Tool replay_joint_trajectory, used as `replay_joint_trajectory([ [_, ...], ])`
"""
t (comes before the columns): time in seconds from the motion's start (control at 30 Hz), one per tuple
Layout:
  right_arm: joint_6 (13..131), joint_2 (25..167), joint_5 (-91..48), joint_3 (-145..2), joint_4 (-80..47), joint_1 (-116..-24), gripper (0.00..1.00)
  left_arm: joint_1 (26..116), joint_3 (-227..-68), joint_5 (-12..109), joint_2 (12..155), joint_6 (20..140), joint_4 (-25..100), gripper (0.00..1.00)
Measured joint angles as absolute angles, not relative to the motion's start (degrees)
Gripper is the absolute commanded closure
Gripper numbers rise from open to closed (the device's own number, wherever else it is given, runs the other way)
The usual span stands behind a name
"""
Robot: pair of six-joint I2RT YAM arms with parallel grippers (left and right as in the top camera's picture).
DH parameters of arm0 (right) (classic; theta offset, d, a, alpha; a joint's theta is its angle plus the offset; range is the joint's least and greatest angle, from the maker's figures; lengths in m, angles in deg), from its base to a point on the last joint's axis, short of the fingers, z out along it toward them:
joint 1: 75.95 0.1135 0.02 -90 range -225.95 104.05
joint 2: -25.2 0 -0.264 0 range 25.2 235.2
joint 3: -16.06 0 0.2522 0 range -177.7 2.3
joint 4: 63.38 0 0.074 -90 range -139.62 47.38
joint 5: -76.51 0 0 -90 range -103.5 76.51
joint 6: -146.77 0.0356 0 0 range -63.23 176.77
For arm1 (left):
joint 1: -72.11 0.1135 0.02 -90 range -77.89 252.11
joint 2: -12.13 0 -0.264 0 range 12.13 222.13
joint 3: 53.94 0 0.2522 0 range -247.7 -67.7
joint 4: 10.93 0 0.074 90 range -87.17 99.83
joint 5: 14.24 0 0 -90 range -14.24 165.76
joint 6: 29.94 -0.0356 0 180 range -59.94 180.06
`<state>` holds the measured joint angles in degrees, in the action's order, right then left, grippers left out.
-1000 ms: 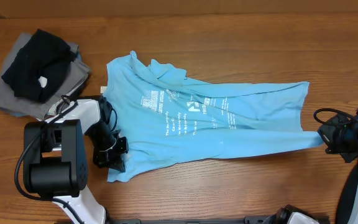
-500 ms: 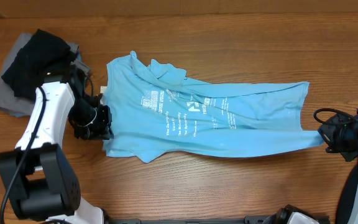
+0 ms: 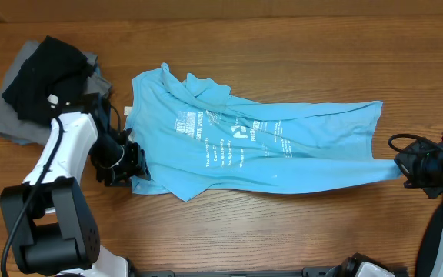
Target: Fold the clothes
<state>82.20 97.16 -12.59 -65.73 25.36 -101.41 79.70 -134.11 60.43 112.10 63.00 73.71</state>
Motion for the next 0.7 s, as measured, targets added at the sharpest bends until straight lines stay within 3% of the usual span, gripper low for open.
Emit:
replay_joint_trajectory([
  [0.13, 82.20, 97.16, -12.57, -65.73, 25.34, -101.43, 0.95, 79.70, -131.86, 61.39, 112.10, 63.33, 65.25, 0.59],
  [0.5, 82.18, 97.16, -12.57, -65.73, 24.53, -101.41, 0.95, 79.61, -131.47, 63.03, 112.10, 59.75, 59.96, 0.51],
  [0.7, 82.22, 97.16, -12.57, -65.73, 24.51, -101.43, 0.95, 77.93, -130.22, 63.16, 112.10, 58.81, 56.90, 0.59],
])
